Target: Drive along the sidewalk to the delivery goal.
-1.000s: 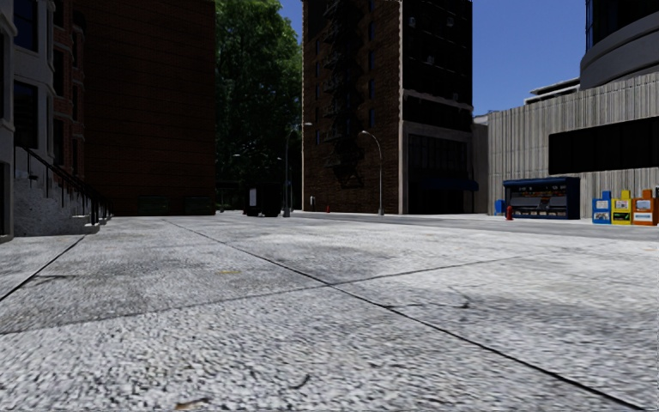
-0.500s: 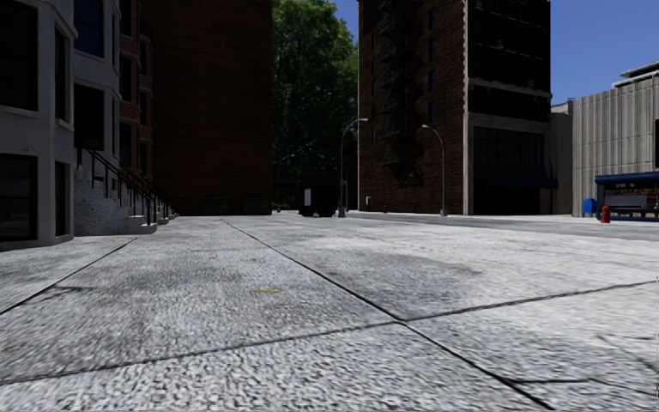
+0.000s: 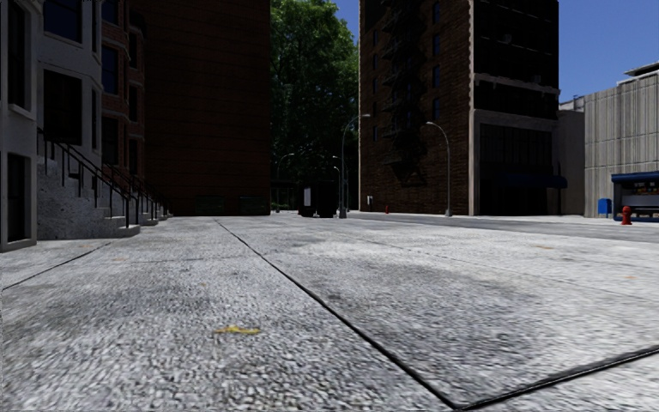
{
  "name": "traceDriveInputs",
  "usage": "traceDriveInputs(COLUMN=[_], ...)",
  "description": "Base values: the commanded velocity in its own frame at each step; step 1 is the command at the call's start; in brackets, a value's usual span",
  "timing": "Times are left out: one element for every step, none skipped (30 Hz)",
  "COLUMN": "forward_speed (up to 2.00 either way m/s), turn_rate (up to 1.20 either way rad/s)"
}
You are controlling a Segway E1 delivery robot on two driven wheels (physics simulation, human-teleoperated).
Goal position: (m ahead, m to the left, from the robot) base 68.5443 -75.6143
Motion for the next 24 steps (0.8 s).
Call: traceDriveInputs(forward_speed=[2.0, 2.0, 2.0, 2.0, 2.0, 2.0, 2.0, 2.0, 2.0, 2.0, 2.0, 2.0, 2.0, 2.0, 2.0, 2.0, 2.0, 2.0, 2.0, 2.0, 2.0, 2.0, 2.0, 2.0], turn_rate=[0.0, 0.0, 0.0, 0.0, 0.0, 0.0, 0.0, 0.0, 0.0, 0.0, 0.0, 0.0, 0.0, 0.0, 0.0, 0.0, 0.0, 0.0, 0.0, 0.0, 0.0, 0.0, 0.0, 0.0])
